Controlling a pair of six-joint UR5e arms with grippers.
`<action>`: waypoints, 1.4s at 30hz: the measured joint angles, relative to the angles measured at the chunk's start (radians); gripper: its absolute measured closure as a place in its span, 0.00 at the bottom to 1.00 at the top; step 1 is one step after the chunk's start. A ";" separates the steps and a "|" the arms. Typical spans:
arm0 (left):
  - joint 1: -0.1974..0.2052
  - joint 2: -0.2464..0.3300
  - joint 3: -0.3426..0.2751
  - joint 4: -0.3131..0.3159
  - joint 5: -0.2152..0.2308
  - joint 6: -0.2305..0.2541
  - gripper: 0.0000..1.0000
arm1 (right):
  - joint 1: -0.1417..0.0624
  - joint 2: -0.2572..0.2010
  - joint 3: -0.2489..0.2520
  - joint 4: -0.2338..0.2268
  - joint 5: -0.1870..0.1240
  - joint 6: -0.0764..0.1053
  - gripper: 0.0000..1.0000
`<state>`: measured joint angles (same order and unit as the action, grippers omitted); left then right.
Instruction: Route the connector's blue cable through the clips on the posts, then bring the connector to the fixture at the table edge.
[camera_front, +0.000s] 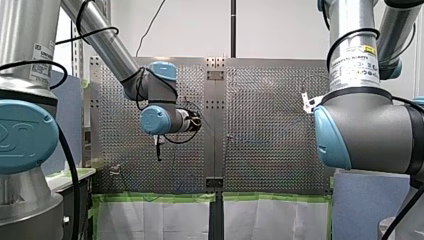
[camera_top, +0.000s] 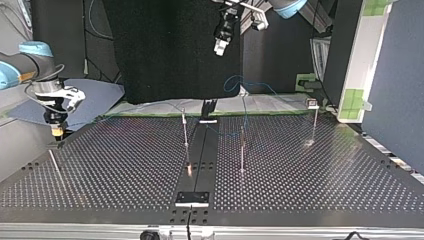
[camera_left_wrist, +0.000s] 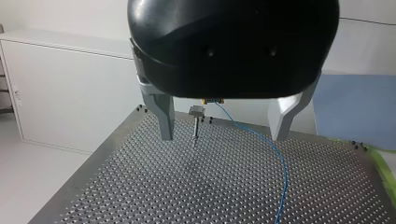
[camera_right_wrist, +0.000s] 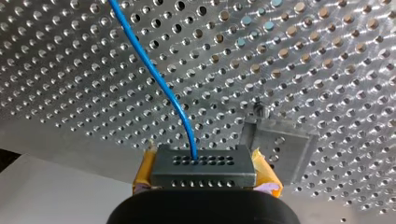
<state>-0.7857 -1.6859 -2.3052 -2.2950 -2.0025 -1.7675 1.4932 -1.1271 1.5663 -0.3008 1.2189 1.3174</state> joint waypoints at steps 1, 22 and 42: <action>0.000 0.000 0.000 0.001 0.000 0.000 0.00 | -0.005 0.000 -0.002 0.000 -0.010 -0.002 1.00; 0.000 0.000 0.000 0.010 -0.018 -0.001 0.00 | -0.063 0.000 -0.023 -0.063 -0.190 0.072 1.00; 0.001 0.000 0.000 0.023 -0.024 0.000 0.00 | -0.070 0.013 -0.036 -0.109 -0.301 0.138 1.00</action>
<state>-0.7845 -1.6863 -2.3049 -2.2721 -2.0265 -1.7678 1.4237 -1.1138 1.5302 -0.4093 0.9175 1.4557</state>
